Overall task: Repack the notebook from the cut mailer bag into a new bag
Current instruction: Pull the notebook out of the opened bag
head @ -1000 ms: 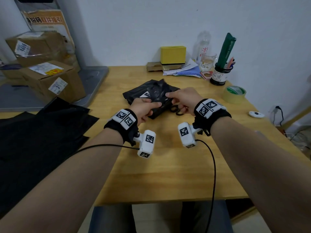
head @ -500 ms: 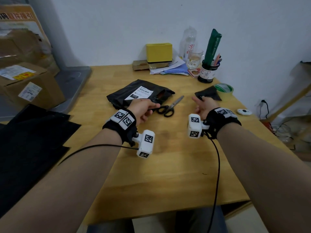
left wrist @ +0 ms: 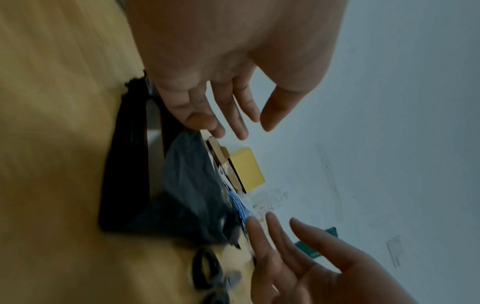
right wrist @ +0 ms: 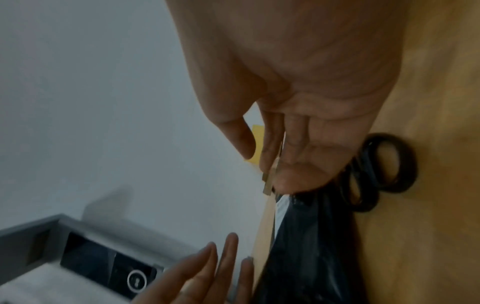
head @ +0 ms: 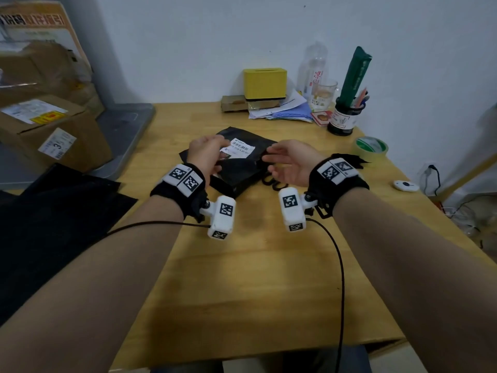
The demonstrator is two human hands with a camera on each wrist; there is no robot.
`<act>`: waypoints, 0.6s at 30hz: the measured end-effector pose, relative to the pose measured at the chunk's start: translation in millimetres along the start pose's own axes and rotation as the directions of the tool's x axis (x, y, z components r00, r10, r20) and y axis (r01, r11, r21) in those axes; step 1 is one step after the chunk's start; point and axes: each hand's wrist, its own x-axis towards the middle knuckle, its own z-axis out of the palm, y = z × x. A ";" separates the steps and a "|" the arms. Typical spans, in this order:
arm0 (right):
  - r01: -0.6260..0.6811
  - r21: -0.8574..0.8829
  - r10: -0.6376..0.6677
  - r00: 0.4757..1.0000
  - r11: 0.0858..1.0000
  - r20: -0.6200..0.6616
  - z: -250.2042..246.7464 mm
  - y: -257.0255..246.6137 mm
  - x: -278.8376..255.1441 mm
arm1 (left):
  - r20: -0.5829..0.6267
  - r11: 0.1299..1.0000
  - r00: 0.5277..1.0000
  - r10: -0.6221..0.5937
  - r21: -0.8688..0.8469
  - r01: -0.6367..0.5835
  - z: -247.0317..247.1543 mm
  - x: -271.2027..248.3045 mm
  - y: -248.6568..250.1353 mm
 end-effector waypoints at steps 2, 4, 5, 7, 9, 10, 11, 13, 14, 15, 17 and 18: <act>-0.035 -0.113 0.039 0.999 0.993 0.037 13.6 -2.0 0.8 | -0.045 0.999 0.998 0.041 0.034 -0.039 -9.4 10.3 4.3; -0.055 -0.255 0.068 0.997 0.965 0.042 24.6 -0.5 4.1 | -0.052 0.997 0.998 0.033 0.077 -0.029 -16.4 21.7 6.7; -0.049 -0.312 0.065 0.997 0.949 0.043 29.2 1.1 7.6 | -0.045 0.994 0.999 0.008 0.107 -0.003 -18.4 27.7 7.3; -0.013 -0.408 0.031 0.999 0.913 0.040 38.7 6.1 16.0 | -0.031 0.974 0.996 -0.078 0.209 0.083 -23.4 39.6 5.1; 0.032 -0.449 -0.016 0.999 0.893 0.040 46.1 9.6 25.5 | -0.009 0.923 0.986 -0.166 0.350 0.159 -28.0 48.9 1.7; 0.048 -0.458 -0.034 0.999 0.888 0.039 48.8 9.5 29.1 | -0.006 0.896 0.983 -0.186 0.410 0.172 -30.5 51.9 0.5; 0.059 -0.459 -0.046 0.998 0.886 0.039 51.1 8.8 32.7 | -0.007 0.875 0.982 -0.186 0.454 0.169 -32.3 54.3 -0.8; 0.049 -0.414 -0.040 0.999 0.909 0.030 54.5 6.0 38.1 | -0.004 0.855 0.986 -0.169 0.496 0.149 -36.0 59.2 -3.5; 0.040 -0.392 -0.032 0.999 0.919 0.026 57.2 5.1 39.5 | -0.008 0.851 0.986 -0.165 0.503 0.147 -38.7 60.3 -5.0; 0.037 -0.400 -0.030 0.999 0.916 0.024 60.7 5.0 41.2 | -0.021 0.848 0.986 -0.167 0.507 0.155 -42.4 60.7 -6.8; 0.047 -0.460 -0.035 0.999 0.887 0.034 67.6 5.4 44.3 | -0.032 0.844 0.986 -0.162 0.513 0.155 -49.5 57.7 -8.1; 0.052 -0.479 -0.036 0.998 0.877 0.043 70.7 6.3 44.5 | -0.033 0.844 0.987 -0.156 0.514 0.150 -53.3 54.9 -8.9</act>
